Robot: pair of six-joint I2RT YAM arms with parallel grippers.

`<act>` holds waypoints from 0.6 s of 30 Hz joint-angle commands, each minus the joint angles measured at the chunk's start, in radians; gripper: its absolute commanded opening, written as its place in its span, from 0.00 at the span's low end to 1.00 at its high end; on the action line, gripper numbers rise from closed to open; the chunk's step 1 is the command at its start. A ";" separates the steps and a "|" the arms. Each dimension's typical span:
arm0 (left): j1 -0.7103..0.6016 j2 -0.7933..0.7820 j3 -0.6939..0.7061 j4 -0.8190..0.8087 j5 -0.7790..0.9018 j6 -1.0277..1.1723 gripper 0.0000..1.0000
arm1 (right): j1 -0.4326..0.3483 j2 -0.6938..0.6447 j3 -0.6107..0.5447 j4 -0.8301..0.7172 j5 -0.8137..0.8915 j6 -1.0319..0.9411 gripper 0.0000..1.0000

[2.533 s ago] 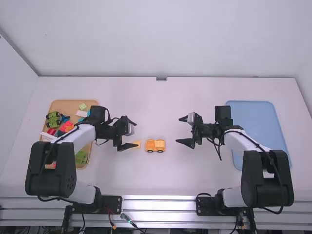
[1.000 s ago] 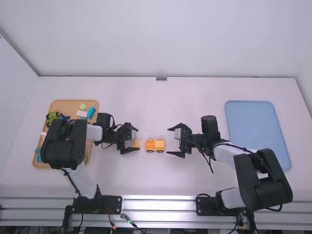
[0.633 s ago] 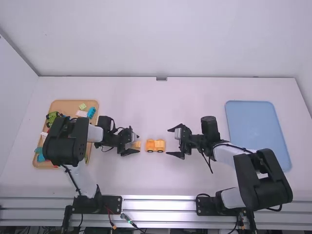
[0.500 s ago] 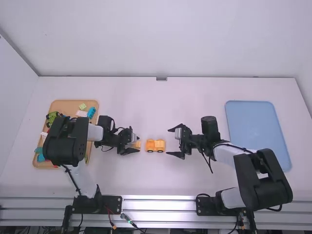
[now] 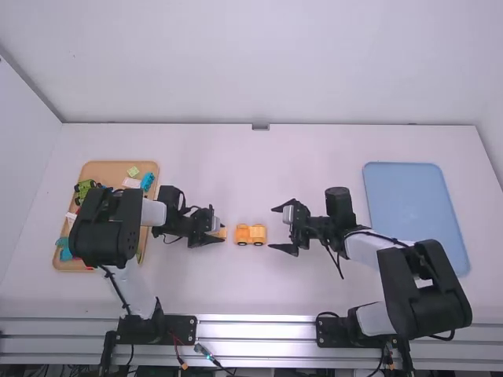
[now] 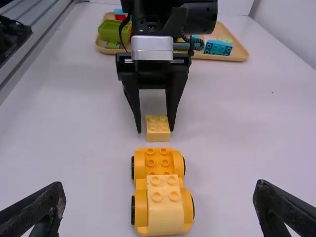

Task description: Assemble lego blocks to make yellow taxi

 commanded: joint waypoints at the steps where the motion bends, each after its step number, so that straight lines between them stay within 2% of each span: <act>1: 0.003 0.013 0.005 -0.010 0.008 0.021 0.38 | 0.008 -0.023 -0.006 -0.003 -0.012 -0.002 0.99; 8: 0.003 0.013 0.005 -0.010 0.008 0.021 0.32 | 0.002 -0.023 -0.006 -0.003 -0.016 -0.002 0.99; 11: 0.003 0.013 0.005 -0.010 0.008 0.021 0.41 | 0.002 -0.023 -0.006 -0.003 -0.016 -0.002 0.99; 18: 0.003 0.013 0.005 -0.009 0.008 0.021 0.41 | 0.005 -0.023 -0.006 -0.003 -0.017 -0.002 0.99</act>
